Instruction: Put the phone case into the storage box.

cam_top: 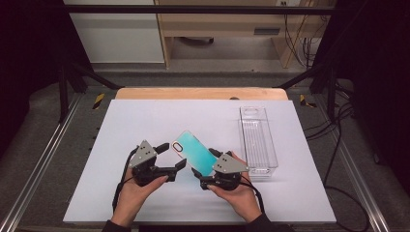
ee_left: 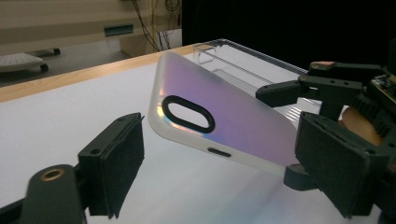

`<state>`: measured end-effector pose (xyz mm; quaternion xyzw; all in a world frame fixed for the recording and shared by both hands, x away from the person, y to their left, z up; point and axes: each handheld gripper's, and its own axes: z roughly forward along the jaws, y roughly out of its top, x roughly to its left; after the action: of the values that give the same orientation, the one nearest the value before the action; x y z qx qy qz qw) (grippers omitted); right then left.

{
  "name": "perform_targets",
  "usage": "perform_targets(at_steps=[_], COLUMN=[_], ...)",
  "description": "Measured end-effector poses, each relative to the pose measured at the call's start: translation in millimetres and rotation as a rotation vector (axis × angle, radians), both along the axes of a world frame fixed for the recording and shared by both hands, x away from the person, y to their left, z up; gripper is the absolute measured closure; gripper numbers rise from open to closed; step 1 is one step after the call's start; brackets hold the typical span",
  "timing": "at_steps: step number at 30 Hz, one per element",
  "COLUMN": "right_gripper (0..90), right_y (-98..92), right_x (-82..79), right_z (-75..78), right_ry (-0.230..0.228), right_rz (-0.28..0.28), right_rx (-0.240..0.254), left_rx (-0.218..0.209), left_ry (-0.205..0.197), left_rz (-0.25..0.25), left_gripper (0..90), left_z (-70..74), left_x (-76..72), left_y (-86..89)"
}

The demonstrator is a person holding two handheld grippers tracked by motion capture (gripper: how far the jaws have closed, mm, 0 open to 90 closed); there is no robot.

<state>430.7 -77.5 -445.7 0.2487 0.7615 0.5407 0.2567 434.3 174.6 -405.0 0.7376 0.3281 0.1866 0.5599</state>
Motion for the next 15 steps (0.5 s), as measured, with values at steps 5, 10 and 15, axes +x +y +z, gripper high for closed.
perform_targets(at_steps=[5,10,15], right_gripper=[17.9,17.9,17.8], right_y=[2.3,2.8,4.0], right_x=[-1.1,-1.2,-1.6], right_z=[-0.5,-0.3,-0.4], right_ry=[-0.011,-0.015,-0.017], right_rz=[-0.005,-0.008,-0.010], right_rx=[-0.009,-0.006,-0.003], left_rx=[-0.012,-0.043,-0.056], left_ry=[0.022,0.053,0.077], left_rz=[0.015,0.013,0.016], left_gripper=[24.1,27.6,32.5], left_z=[-2.3,-3.7,-4.8], left_x=[6.6,11.4,15.1], left_y=[0.0,0.1,1.5])
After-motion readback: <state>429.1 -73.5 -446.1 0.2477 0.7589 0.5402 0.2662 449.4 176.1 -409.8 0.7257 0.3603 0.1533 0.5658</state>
